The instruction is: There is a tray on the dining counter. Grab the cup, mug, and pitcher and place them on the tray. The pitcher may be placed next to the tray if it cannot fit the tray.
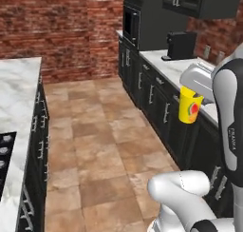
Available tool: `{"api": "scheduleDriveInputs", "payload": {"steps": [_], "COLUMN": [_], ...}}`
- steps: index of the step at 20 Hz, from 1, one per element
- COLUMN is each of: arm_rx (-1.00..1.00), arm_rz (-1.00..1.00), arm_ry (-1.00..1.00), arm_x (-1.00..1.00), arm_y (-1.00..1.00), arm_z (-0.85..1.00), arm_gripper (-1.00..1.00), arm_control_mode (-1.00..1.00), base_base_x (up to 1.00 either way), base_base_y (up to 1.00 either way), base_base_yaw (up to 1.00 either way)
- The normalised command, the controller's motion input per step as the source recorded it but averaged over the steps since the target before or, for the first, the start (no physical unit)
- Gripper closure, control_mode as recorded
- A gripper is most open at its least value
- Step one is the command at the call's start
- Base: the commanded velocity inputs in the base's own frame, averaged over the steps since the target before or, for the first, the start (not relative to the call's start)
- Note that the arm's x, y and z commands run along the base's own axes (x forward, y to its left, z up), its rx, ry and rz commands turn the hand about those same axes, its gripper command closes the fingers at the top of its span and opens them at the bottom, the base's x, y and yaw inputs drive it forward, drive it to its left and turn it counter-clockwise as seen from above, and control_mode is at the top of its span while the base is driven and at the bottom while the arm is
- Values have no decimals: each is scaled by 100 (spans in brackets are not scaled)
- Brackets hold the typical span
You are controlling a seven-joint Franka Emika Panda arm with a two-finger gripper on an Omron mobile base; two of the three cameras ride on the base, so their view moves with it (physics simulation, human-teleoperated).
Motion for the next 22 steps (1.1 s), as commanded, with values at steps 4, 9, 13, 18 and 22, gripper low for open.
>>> {"api": "scheduleDriveInputs", "payload": {"steps": [4,9,13,18,22], "arm_rx": [0,0,0,0,0], "arm_rz": [0,0,0,0,0], "arm_ry": [0,0,0,0,0], "arm_x": [0,0,0,0,0], "arm_y": [0,0,0,0,0], "arm_z": [0,0,0,0,0], "arm_gripper": [100,100,100,100,100], "arm_control_mode": [100,100,100,100,100], "base_base_x": [100,100,100,100,100], "base_base_y": [-36,-9,0,0,0], "base_base_yaw": [7,10,11,11,11]}}
